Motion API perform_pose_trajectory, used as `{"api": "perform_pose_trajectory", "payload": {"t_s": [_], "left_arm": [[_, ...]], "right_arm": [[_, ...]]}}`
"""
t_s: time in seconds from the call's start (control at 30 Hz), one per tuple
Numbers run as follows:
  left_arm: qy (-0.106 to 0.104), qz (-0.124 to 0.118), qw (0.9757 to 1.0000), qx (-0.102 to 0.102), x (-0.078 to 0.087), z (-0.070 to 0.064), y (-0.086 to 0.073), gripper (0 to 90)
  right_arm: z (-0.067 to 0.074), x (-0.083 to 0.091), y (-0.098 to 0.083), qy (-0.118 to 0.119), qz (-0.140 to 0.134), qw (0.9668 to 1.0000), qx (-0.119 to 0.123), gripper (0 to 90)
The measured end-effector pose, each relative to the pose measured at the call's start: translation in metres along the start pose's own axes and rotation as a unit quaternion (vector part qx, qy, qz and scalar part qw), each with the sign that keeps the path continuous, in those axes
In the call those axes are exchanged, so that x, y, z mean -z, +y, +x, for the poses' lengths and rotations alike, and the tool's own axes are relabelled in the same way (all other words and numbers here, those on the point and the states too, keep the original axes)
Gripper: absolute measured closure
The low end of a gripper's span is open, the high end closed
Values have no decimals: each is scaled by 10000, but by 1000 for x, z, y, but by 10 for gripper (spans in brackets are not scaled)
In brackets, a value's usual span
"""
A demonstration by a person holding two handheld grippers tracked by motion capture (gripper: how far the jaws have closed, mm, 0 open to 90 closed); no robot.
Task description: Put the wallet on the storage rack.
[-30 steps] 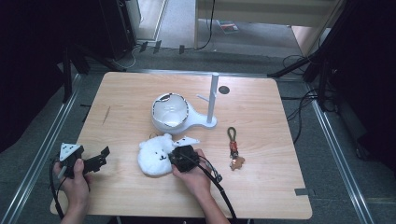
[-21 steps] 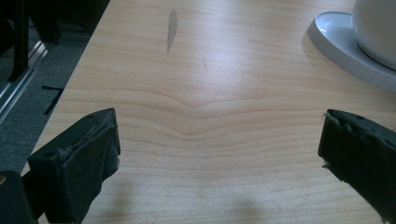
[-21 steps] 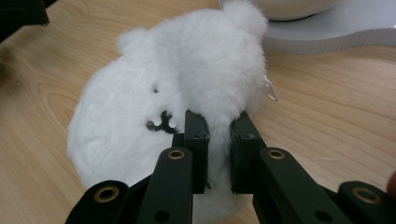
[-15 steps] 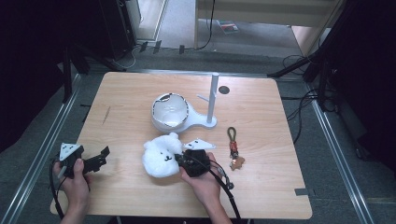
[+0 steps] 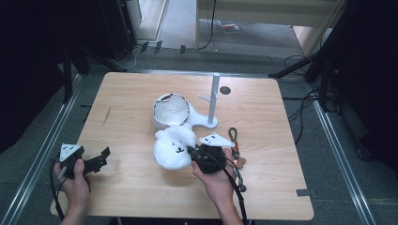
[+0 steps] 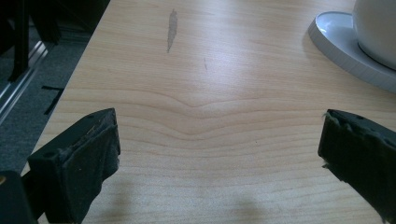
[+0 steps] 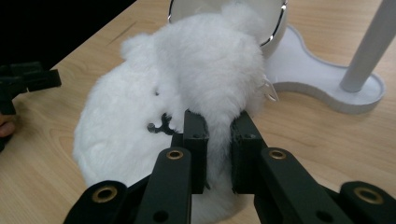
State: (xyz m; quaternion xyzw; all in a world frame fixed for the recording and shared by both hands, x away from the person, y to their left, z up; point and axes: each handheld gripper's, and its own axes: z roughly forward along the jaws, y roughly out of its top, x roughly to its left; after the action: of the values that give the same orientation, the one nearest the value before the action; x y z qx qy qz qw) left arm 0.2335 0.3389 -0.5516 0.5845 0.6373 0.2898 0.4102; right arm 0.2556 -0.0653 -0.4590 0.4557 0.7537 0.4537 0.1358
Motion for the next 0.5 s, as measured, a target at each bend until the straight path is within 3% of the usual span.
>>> {"api": "perform_pose_trajectory", "payload": {"t_s": [0.17, 0.5], "left_arm": [[4, 9, 10000, 4, 0, 0, 0, 0], [8, -1, 10000, 23, 0, 0, 0, 0]], "right_arm": [[-6, 11, 11, -134, -131, 9998, -103, 801], [-15, 17, 29, -464, -145, 9988, -99, 798]]}}
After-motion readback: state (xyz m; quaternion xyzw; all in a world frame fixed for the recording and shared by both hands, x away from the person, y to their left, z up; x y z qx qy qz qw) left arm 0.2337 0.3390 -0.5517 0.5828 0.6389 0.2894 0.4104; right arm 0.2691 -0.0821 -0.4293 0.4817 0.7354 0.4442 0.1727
